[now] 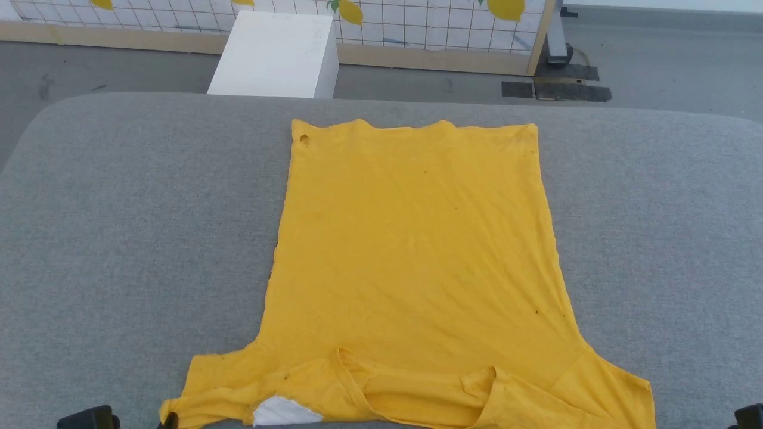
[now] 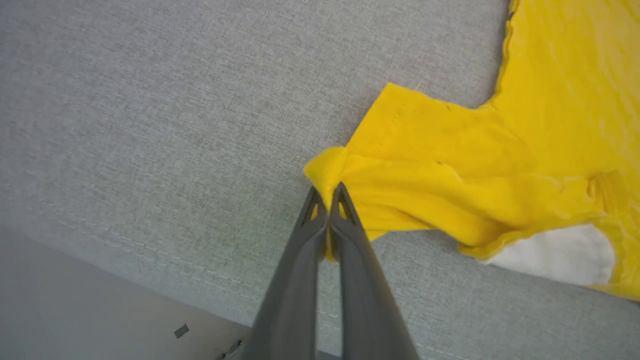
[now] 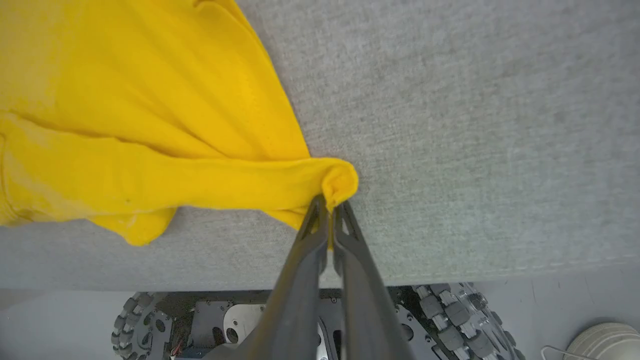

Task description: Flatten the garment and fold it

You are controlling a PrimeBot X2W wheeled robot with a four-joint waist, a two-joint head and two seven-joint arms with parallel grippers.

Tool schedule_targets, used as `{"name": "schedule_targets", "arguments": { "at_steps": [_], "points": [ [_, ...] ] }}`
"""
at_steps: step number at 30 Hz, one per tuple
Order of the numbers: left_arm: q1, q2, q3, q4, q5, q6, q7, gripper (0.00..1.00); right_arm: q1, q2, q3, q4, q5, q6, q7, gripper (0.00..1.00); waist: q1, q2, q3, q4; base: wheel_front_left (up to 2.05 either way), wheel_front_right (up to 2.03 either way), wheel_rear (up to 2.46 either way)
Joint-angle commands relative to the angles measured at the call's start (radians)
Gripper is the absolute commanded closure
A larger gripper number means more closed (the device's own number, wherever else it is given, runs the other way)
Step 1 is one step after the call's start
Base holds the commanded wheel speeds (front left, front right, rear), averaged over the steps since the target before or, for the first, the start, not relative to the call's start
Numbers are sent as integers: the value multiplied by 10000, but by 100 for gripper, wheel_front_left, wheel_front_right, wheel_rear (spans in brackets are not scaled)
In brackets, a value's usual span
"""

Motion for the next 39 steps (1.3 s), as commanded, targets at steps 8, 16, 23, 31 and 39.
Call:
{"name": "schedule_targets", "arguments": {
  "at_steps": [8,16,23,31,39],
  "points": [
    [-250,-120,-77,-117,265,-250,-661,100,-995,6,171,-1297,-609,-13,-2624,0,1,0,-54,217,0,0,0],
    [-814,-355,-380,-112,526,-389,-866,100,-3726,6,609,-999,-1829,-13,-5136,0,1,0,295,740,0,0,0],
    [-1489,-612,-694,-16,705,-611,-962,100,-7063,-491,491,1354,-1784,-13,-5931,0,1,0,990,1514,0,0,0],
    [-2356,-1149,-894,191,661,-1010,-1307,100,-10326,-1384,-408,4319,-3361,-13,-4751,0,1,0,2303,2741,0,0,0],
    [-2878,-1722,-1111,793,571,-1456,-1793,100,-12247,-2044,-859,5533,-4937,-13,-2092,0,1,0,3691,3610,0,0,0]
  ]
}}
